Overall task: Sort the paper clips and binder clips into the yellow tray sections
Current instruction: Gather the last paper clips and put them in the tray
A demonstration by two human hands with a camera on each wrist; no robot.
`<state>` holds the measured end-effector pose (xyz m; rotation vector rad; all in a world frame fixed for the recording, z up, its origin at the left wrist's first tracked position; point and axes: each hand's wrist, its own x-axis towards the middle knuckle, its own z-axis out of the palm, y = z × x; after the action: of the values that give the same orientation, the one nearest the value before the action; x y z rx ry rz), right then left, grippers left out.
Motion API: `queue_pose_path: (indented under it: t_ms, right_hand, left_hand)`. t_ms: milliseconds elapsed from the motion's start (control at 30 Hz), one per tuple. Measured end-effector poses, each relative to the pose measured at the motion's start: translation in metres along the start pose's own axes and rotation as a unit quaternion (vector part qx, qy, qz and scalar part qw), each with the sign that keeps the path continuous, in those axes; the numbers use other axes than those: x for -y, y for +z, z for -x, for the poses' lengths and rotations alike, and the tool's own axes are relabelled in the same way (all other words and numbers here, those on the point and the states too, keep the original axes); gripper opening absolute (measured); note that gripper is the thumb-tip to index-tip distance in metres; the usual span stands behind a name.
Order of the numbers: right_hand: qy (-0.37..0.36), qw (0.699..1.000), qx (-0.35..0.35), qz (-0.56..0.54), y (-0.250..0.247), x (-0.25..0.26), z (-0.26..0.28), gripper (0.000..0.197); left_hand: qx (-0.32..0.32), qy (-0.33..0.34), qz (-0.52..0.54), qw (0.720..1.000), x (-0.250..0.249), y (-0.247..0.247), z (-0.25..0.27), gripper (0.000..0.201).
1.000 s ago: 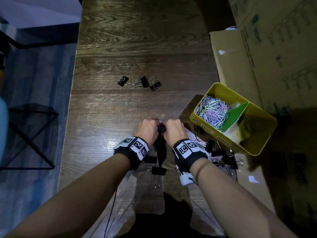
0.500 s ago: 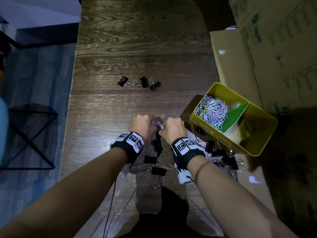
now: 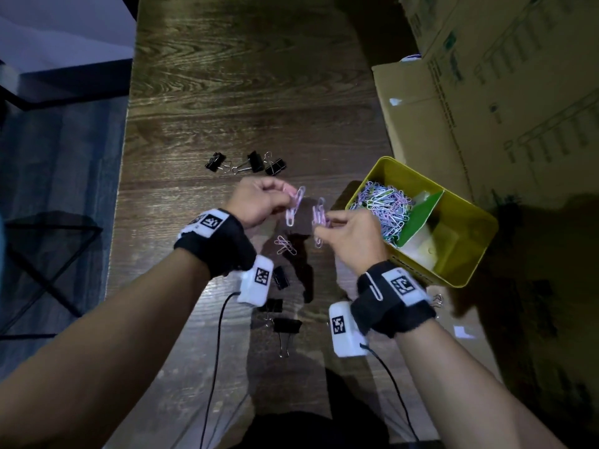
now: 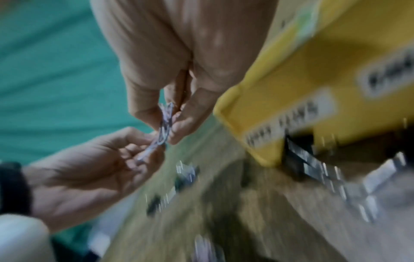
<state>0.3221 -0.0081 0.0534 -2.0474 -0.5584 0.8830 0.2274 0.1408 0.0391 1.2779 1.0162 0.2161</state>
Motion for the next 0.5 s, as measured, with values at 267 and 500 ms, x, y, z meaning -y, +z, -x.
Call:
queue_pose_path:
  t_ms: [267,500]
  right_hand:
    - [-0.007,0.981,-0.166,0.102,-0.078,0.004,-0.011,0.014]
    - [0.067,0.968,-0.08,0.228,-0.081,-0.015,-0.032,0.032]
  left_hand:
    - [0.073,0.104,-0.159,0.979,-0.038,0.114,-0.002,0.016]
    - [0.123,0.123,-0.434,0.884,-0.03,0.131,-0.007,0.026]
